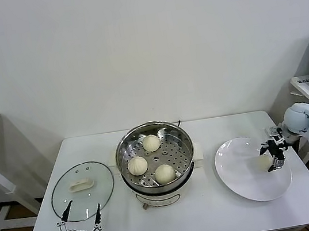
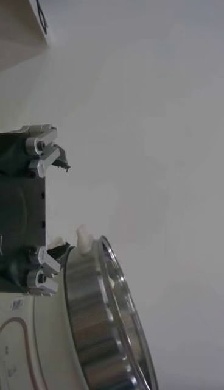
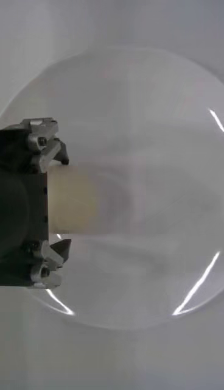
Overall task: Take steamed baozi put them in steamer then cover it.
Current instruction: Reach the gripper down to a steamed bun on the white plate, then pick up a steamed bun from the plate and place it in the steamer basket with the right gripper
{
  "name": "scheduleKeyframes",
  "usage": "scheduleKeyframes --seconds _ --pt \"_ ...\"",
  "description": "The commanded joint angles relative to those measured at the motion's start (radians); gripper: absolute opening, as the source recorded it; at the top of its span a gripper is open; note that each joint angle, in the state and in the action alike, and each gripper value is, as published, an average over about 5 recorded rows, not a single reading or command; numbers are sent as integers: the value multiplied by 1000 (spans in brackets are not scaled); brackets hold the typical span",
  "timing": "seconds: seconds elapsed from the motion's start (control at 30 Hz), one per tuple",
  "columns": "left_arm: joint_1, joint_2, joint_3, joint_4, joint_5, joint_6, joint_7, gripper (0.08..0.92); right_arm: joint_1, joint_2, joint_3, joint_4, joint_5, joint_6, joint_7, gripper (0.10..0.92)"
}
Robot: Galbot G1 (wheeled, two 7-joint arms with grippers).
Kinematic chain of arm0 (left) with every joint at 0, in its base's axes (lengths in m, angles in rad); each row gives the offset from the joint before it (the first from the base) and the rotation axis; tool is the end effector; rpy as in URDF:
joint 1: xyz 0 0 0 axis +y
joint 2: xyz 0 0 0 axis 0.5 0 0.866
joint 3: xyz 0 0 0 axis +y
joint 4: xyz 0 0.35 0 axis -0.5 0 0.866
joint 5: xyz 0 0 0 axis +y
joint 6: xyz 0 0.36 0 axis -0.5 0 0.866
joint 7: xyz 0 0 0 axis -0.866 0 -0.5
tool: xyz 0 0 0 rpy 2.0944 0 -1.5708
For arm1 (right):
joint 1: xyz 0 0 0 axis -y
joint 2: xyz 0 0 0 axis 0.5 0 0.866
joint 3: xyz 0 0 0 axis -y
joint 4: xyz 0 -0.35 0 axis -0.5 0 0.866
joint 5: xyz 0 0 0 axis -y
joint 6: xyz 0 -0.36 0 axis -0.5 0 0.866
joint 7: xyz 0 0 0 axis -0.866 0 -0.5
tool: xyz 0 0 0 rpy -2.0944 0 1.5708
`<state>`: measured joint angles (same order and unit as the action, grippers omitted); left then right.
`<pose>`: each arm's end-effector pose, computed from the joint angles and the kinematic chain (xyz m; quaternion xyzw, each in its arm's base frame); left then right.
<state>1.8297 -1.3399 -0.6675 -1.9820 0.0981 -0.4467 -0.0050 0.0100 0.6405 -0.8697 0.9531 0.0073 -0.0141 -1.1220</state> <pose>0.0978 0.0932 -0.3649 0.0518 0.9822 0.1751 0.0448 0.5179 -0.2752 -0.2326 0.4944 -0.5553 0.4813 0.4643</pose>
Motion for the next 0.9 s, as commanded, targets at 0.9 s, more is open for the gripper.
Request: scheduleKeyframes --seconds 0.9 --pt "-4 6 5 -2 0 -5 -1 823 802 475 -533 352 433 -152 -171 653"
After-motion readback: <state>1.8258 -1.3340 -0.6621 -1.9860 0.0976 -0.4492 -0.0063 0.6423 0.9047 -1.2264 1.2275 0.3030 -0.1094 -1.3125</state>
